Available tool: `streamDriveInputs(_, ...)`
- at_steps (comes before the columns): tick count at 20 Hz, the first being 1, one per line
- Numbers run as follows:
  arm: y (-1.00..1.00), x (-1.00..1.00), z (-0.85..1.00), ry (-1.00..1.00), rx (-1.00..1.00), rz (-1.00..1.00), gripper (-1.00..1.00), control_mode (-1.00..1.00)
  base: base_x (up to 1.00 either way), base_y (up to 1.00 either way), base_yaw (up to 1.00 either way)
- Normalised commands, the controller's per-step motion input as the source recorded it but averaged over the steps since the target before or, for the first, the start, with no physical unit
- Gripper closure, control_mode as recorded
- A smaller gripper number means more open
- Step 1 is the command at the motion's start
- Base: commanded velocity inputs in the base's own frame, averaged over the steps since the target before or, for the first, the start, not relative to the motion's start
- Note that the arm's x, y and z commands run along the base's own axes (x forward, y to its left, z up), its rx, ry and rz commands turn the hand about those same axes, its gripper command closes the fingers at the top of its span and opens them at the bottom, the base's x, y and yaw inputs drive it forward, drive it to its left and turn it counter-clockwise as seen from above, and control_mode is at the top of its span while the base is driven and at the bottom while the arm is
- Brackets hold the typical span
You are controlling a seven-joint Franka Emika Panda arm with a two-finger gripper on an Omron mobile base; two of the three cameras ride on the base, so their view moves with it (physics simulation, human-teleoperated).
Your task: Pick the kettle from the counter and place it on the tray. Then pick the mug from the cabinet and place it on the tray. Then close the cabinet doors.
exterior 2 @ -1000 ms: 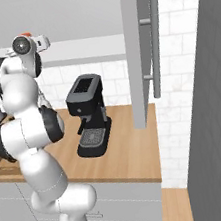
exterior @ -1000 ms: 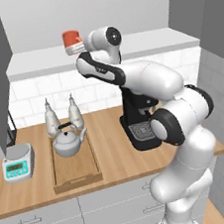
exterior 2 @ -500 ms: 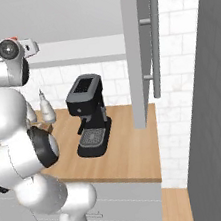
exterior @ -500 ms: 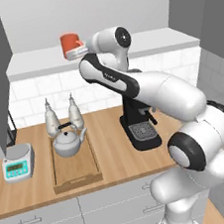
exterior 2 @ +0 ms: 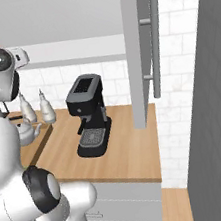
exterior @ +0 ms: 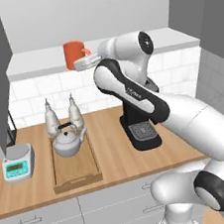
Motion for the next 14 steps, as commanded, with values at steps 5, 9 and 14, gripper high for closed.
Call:
streamDriveInputs(5,-0.02,-0.92,-0.22,0.05,0.02,0.09,1.0,-1.0,0.0,0.0,0.0)
streamDriveInputs(9,0.01,-0.41,-0.49,0.13,0.0,0.09,1.0,-1.0,0.0,0.0,0.0)
streamDriveInputs(14,-0.06,-0.33,-0.72,0.05,0.01,0.18,1.0,-1.0,0.0,0.0,0.0)
